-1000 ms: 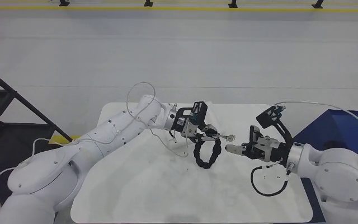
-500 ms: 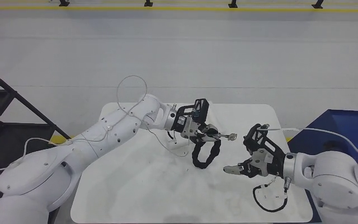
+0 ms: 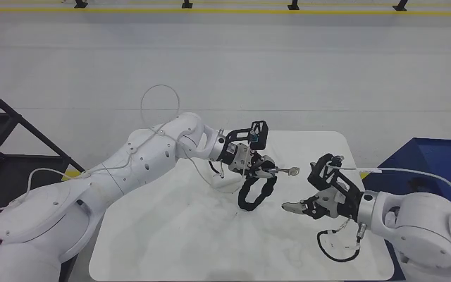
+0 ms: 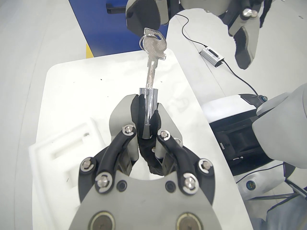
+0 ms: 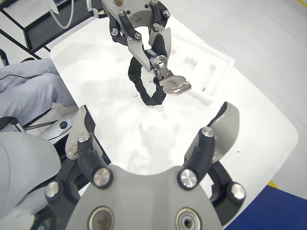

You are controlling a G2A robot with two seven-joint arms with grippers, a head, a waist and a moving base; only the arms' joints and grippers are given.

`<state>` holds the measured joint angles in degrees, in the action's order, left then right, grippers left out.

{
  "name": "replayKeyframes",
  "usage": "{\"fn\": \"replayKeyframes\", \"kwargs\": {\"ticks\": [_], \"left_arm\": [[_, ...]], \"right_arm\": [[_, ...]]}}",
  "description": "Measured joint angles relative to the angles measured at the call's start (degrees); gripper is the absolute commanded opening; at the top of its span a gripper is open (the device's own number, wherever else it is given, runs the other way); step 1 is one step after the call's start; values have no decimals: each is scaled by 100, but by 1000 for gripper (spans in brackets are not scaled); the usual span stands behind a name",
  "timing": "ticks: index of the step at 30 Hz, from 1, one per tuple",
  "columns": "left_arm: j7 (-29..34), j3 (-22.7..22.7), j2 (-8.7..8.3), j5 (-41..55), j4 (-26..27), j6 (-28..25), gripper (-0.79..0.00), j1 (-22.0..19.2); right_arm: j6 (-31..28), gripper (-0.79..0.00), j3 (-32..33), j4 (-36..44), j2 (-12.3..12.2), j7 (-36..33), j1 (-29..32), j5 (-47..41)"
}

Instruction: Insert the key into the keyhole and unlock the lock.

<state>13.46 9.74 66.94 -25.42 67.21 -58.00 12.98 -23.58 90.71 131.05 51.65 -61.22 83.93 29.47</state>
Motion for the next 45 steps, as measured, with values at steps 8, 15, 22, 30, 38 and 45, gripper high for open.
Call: {"fn": "replayKeyframes", "kwargs": {"ticks": [8, 15, 22, 30, 38, 45], "left_arm": [[520, 0, 171, 386, -128, 0, -785, -41], [676, 0, 286, 397, -161, 0, -785, -97], [691, 1, 334, 235, -227, 0, -785, -127], [741, 0, 272, 114, -159, 0, -785, -134], [829, 0, 177, 176, 47, 0, -785, -121], [953, 0, 135, 300, 106, 0, -785, -128]], "right_arm": [[-176, 0, -437, 133, -2, 309, -62, 602], [-100, 0, -834, 77, 7, 392, -246, 927], [-50, 0, -787, 48, -14, 379, -261, 973], [-1094, 0, -360, -70, -98, 582, -333, 1416], [-2076, -252, -413, -50, -145, 1178, -386, 2578], [-2104, -394, -633, 15, -146, 1580, -384, 3427]]}}
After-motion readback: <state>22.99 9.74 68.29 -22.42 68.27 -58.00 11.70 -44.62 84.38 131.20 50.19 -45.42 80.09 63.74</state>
